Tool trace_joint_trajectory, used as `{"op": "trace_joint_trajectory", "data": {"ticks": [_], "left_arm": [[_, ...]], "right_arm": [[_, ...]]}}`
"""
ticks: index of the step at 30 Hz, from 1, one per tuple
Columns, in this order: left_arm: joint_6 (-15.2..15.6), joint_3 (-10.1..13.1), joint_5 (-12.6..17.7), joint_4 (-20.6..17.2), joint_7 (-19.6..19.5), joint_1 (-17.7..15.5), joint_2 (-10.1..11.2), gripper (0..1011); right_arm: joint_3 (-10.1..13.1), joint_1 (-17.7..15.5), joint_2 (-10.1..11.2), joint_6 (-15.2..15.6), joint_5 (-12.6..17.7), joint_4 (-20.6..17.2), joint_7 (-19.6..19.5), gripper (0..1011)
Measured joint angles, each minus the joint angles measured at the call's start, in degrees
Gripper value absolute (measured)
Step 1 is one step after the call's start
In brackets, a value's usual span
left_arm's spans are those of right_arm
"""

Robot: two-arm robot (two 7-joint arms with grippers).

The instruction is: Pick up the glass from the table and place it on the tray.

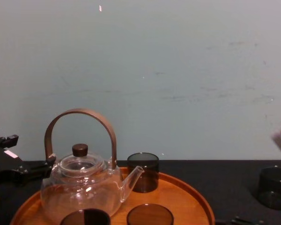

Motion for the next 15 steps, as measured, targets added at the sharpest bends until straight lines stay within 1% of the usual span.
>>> {"op": "trace_joint_trajectory", "data": {"ticks": [1, 5, 11, 12, 13, 15], "left_arm": [[0.0, 0.0, 0.0, 0.0, 0.0, 0.0, 0.0, 1010], [0.0, 0.0, 0.0, 0.0, 0.0, 0.0, 0.0, 1010], [0.0, 0.0, 0.0, 0.0, 0.0, 0.0, 0.0, 1010], [0.0, 0.0, 0.0, 0.0, 0.0, 0.0, 0.0, 1010], [0.0, 0.0, 0.0, 0.0, 0.0, 0.0, 0.0, 1010], [0.0, 0.0, 0.0, 0.0, 0.0, 0.0, 0.0, 1010]], "right_arm": [[0.5, -0.56, 0.82, 0.26, 0.31, -0.77, 0.08, 1002], [1.71, -1.75, 2.3, 0.67, 1.06, -1.95, 0.07, 1002], [5.52, -5.34, 5.66, 0.72, 3.4, -4.58, -0.69, 1002], [5.93, -5.66, 5.93, 0.69, 3.65, -4.74, -0.83, 1003], [6.86, -6.25, 6.49, 0.66, 4.12, -4.94, -1.09, 1002], [7.6, -6.65, 6.94, 0.66, 4.54, -5.0, -1.31, 1002]]}}
